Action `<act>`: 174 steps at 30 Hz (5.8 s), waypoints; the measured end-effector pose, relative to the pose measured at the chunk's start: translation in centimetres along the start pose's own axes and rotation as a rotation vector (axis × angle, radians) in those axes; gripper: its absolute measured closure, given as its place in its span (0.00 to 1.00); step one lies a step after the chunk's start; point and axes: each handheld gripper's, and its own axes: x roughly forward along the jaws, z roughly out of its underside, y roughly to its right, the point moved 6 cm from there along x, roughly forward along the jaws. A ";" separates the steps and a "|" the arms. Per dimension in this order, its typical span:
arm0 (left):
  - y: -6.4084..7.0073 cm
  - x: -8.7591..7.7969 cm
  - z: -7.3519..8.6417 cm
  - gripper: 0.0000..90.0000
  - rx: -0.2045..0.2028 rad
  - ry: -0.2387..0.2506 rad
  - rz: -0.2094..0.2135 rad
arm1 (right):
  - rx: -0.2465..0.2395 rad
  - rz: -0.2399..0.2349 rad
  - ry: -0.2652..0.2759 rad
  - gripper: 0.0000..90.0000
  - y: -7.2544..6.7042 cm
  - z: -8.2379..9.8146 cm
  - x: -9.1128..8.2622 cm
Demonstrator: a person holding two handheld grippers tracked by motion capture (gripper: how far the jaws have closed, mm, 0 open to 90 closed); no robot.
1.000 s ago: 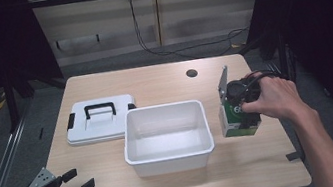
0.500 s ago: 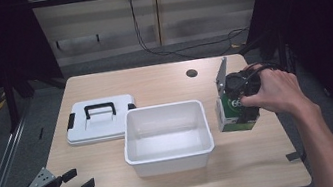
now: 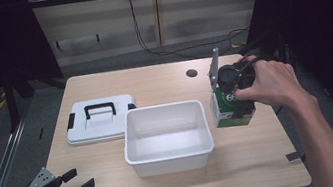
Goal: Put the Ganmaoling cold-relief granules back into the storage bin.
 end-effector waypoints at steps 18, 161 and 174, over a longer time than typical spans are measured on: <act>-0.1 0.0 0.0 0.18 0.005 0.000 -0.003 | -0.062 -0.013 0.030 0.18 0.4 -4.8 -0.8; 0.0 0.0 -0.1 0.18 0.004 0.004 0.003 | -0.077 -0.116 0.016 0.14 -0.2 -9.6 14.8; -0.1 0.0 -0.1 0.18 0.009 0.005 -0.001 | -0.017 -0.076 0.242 0.15 0.0 -8.9 12.3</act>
